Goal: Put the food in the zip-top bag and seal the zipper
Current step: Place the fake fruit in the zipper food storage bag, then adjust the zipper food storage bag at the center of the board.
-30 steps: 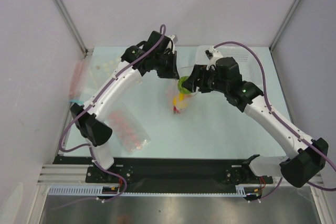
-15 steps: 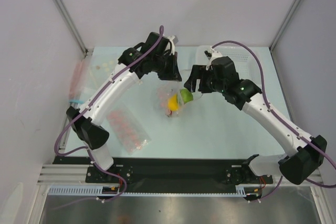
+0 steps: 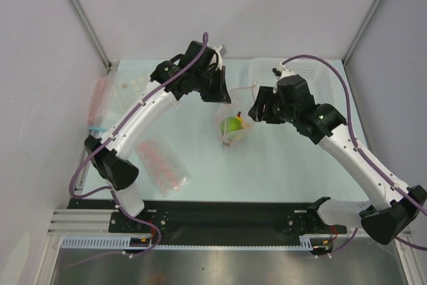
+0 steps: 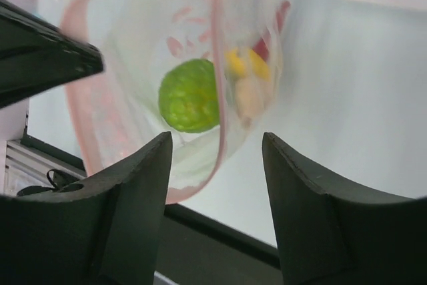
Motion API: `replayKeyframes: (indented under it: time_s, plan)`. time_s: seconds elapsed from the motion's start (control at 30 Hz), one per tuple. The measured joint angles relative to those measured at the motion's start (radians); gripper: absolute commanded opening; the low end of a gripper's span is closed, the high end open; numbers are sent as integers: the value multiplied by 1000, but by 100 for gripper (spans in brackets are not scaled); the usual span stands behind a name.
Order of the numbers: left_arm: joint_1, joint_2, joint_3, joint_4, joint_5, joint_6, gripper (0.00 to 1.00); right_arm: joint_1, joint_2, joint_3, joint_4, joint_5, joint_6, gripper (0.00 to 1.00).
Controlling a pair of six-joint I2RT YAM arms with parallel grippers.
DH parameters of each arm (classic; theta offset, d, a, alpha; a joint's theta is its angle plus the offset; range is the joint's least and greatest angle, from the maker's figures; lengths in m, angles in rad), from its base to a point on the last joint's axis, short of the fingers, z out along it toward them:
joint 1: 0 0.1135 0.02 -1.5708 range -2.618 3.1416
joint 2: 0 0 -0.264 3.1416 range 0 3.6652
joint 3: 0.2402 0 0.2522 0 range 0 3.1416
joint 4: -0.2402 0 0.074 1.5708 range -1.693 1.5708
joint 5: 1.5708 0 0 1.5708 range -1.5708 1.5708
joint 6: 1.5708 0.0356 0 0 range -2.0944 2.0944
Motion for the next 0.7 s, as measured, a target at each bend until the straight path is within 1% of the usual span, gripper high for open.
replayKeyframes:
  time_s: [0.07,0.1,0.2,0.23,0.3,0.33,0.57,0.7]
  plan:
    - [0,0,0,0,0,0,0,0,-1,-29,-11,-1,12,51]
    - [0,0,0,0,0,0,0,0,-1,-41,-20,-2,14,40]
    - [0,0,0,0,0,0,0,0,1,-52,-37,-6,21,22]
    - [0,0,-1,0,0,0,0,0,1,-52,-35,-8,21,10]
    - [-1,-4,-8,-1,0,-1,0,0,2,-51,-35,-9,19,1]
    - [-3,-5,-11,-2,-1,0,0,0,4,-48,-35,-9,17,0]
    - [-38,-5,-10,-38,-3,-1,0,-3,55,40,-23,-32,2,0]
    - [-80,5,43,-97,-18,-2,0,-3,56,66,1,-58,-6,0]
